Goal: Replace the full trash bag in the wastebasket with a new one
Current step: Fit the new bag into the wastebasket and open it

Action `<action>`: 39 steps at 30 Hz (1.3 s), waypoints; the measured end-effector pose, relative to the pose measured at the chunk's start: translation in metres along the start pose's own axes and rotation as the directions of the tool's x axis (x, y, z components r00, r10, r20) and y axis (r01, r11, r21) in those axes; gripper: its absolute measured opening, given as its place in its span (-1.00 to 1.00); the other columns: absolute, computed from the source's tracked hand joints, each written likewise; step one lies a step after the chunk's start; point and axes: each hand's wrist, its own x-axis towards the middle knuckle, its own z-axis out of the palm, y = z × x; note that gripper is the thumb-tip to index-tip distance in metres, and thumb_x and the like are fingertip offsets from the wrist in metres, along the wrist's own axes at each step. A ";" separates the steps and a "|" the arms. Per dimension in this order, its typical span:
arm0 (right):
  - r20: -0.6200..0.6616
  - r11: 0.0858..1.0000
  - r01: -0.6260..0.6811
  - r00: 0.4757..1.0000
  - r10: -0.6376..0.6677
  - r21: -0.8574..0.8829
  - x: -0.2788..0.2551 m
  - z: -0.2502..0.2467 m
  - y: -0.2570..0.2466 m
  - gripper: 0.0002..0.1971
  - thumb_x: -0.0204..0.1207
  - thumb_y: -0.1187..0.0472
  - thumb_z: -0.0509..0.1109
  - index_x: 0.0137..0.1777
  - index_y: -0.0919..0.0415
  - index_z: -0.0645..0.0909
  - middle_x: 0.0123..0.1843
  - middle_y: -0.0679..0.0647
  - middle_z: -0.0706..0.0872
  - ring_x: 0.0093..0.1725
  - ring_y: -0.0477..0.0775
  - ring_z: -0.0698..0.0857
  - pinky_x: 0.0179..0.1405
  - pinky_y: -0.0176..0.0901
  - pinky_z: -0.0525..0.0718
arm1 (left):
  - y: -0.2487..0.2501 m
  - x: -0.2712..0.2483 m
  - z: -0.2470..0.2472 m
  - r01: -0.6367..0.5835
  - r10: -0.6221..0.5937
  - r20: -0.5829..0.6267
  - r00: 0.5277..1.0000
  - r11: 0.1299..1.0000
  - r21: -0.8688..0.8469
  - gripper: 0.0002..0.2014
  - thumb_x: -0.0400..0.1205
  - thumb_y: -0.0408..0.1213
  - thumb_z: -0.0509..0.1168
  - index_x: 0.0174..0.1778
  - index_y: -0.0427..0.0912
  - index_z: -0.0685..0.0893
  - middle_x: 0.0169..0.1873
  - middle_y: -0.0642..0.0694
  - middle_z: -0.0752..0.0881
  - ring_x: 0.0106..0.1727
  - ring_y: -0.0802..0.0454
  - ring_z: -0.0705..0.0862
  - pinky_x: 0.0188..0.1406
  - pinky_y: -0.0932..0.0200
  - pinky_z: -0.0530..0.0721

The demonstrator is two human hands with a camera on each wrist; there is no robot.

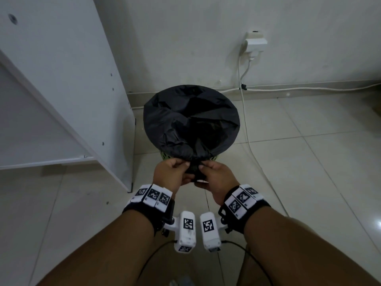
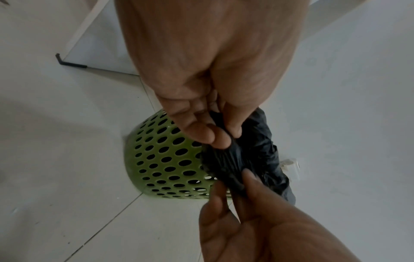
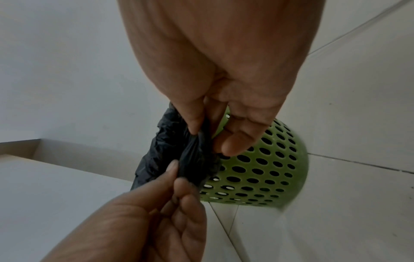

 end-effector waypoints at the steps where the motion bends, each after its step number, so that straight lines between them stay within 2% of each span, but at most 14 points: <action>1: -0.016 1.000 0.007 1.000 -0.007 -0.016 0.001 -0.003 0.000 -0.79 0.68 0.36 0.27 0.09 0.26 0.75 -0.03 0.23 0.83 -0.10 0.17 0.80 -0.27 -0.08 0.74 | -0.003 0.002 -0.002 -0.016 0.017 -0.022 1.000 0.999 0.030 -0.89 0.67 -0.39 0.39 -0.02 -0.34 0.80 -0.33 -0.26 0.81 -0.44 -0.01 0.77 -0.43 0.19 0.74; 4: -0.053 0.999 0.011 0.998 -0.014 -0.049 0.004 -0.010 0.000 -0.85 0.65 0.34 0.34 -0.06 0.21 0.75 -0.15 0.18 0.82 -0.22 0.08 0.76 -0.40 -0.13 0.67 | -0.006 0.009 -0.008 -0.018 0.020 -0.019 1.000 0.995 0.093 -0.90 0.62 -0.35 0.45 -0.17 -0.27 0.82 -0.48 -0.21 0.72 -0.54 0.03 0.62 -0.42 0.17 0.63; 8: -0.148 0.999 0.012 0.989 -0.017 -0.037 0.010 -0.015 0.003 -0.94 0.59 0.41 0.39 -0.09 0.30 0.67 -0.25 0.21 0.70 -0.41 0.07 0.61 -0.48 -0.14 0.62 | -0.009 0.020 -0.015 0.039 -0.041 0.010 0.999 0.989 0.145 -0.79 0.60 -0.35 0.48 -0.38 -0.19 0.77 -0.65 -0.07 0.54 -0.57 0.01 0.46 -0.32 0.08 0.52; 11: -0.213 1.000 0.014 0.977 -0.009 0.022 0.011 -0.013 0.005 -0.86 0.55 0.50 0.37 -0.17 0.29 0.56 -0.34 0.22 0.60 -0.53 0.06 0.51 -0.53 -0.14 0.60 | -0.011 0.023 -0.018 0.047 -0.055 0.038 0.998 0.980 0.192 -0.80 0.62 -0.35 0.46 -0.35 -0.20 0.76 -0.67 0.00 0.54 -0.57 0.06 0.51 -0.22 0.05 0.61; 14: -0.249 0.999 0.048 0.968 -0.041 0.021 0.008 -0.009 0.007 -0.80 0.52 0.55 0.35 -0.24 0.28 0.57 -0.35 0.23 0.60 -0.52 0.09 0.51 -0.50 -0.11 0.62 | -0.011 0.027 -0.022 0.017 -0.034 0.065 0.997 0.968 0.250 -0.84 0.63 -0.33 0.44 -0.28 -0.16 0.77 -0.68 0.09 0.60 -0.55 0.07 0.56 -0.19 0.02 0.68; 17: -0.222 0.981 0.121 0.963 -0.153 -0.152 0.007 -0.008 0.009 -0.70 0.52 0.57 0.32 -0.33 0.24 0.67 -0.36 0.22 0.68 -0.49 0.12 0.57 -0.38 0.02 0.71 | -0.008 0.028 -0.026 -0.066 0.032 0.105 0.994 0.938 0.341 -0.89 0.62 -0.27 0.42 -0.16 -0.20 0.82 -0.44 -0.07 0.78 -0.40 -0.06 0.72 -0.09 -0.13 0.79; 19: -0.159 0.920 0.167 0.959 -0.235 -0.354 0.008 -0.007 0.013 -0.61 0.55 0.56 0.26 -0.33 0.12 0.72 -0.31 0.17 0.74 -0.44 0.16 0.64 -0.23 0.17 0.76 | -0.007 0.026 -0.026 -0.104 0.071 0.095 0.993 0.909 0.403 -0.85 0.64 -0.26 0.41 -0.09 -0.27 0.82 -0.26 -0.21 0.81 -0.21 -0.15 0.76 -0.09 -0.05 0.77; 21: -0.125 0.854 0.192 0.950 -0.285 -0.484 0.010 -0.006 0.015 -0.64 0.56 0.50 0.25 -0.24 0.10 0.76 -0.20 0.17 0.80 -0.31 0.23 0.73 -0.12 0.22 0.78 | -0.008 0.024 -0.026 -0.130 0.113 0.064 0.992 0.872 0.472 -0.79 0.65 -0.24 0.40 -0.08 -0.34 0.81 -0.21 -0.23 0.81 -0.13 -0.11 0.74 -0.12 0.05 0.64; 23: -0.107 0.793 0.212 0.938 -0.328 -0.571 0.007 -0.004 0.014 -0.73 0.55 0.42 0.27 -0.10 0.19 0.80 -0.11 0.19 0.84 -0.15 0.25 0.78 -0.05 0.18 0.77 | -0.010 0.020 -0.025 -0.169 0.161 0.058 0.985 0.854 0.492 -0.77 0.65 -0.22 0.41 -0.06 -0.35 0.83 -0.15 -0.23 0.83 -0.08 -0.06 0.75 -0.13 0.10 0.62; 26: -0.068 0.747 0.253 0.927 -0.369 -0.615 0.003 0.003 0.012 -0.79 0.50 0.26 0.31 -0.21 0.35 0.74 -0.21 0.27 0.81 -0.16 0.31 0.76 -0.09 0.23 0.75 | -0.010 0.005 -0.019 -0.229 0.229 0.051 0.972 0.880 0.416 -0.87 0.64 -0.26 0.43 -0.10 -0.20 0.86 -0.16 -0.07 0.86 -0.11 0.10 0.77 -0.15 0.24 0.63; 29: -0.083 0.833 0.210 0.953 -0.290 -0.511 0.000 0.015 0.012 -0.53 0.34 -0.03 0.27 -0.24 0.48 0.60 -0.22 0.46 0.72 -0.10 0.50 0.70 -0.05 0.48 0.69 | -0.015 -0.005 -0.011 -0.206 0.193 0.071 0.979 0.936 0.286 -0.85 0.65 -0.33 0.39 -0.07 -0.11 0.88 -0.14 0.02 0.88 -0.05 0.14 0.82 0.08 0.16 0.74; 32: -0.051 0.860 0.186 0.970 -0.238 -0.475 -0.005 0.023 0.008 -0.59 0.40 0.01 0.31 -0.21 0.46 0.64 -0.19 0.42 0.74 -0.08 0.45 0.71 -0.01 0.38 0.70 | -0.016 -0.012 -0.007 -0.131 0.120 0.071 0.990 0.976 0.176 -0.80 0.68 -0.38 0.32 0.03 -0.18 0.87 -0.10 -0.05 0.89 0.00 0.06 0.84 0.17 0.05 0.77; 36: -0.029 0.871 0.181 0.976 -0.218 -0.457 -0.009 0.021 0.004 -0.68 0.47 0.10 0.33 -0.17 0.41 0.70 -0.17 0.38 0.77 -0.08 0.39 0.75 -0.01 0.34 0.72 | -0.010 -0.019 -0.001 -0.003 0.005 0.102 0.995 1.000 -0.027 -0.75 0.73 -0.51 0.15 0.09 -0.34 0.76 -0.03 -0.28 0.84 -0.04 -0.08 0.85 -0.07 0.13 0.83; 39: 0.031 0.834 0.232 0.968 -0.250 -0.501 -0.005 0.020 0.005 -0.73 0.41 0.14 0.29 -0.15 0.28 0.76 -0.17 0.24 0.82 -0.11 0.28 0.78 0.00 0.31 0.74 | -0.010 -0.016 0.004 -0.026 0.024 0.081 0.996 0.999 0.020 -0.77 0.74 -0.48 0.13 0.21 -0.31 0.66 0.09 -0.34 0.78 0.04 -0.20 0.83 -0.04 -0.06 0.85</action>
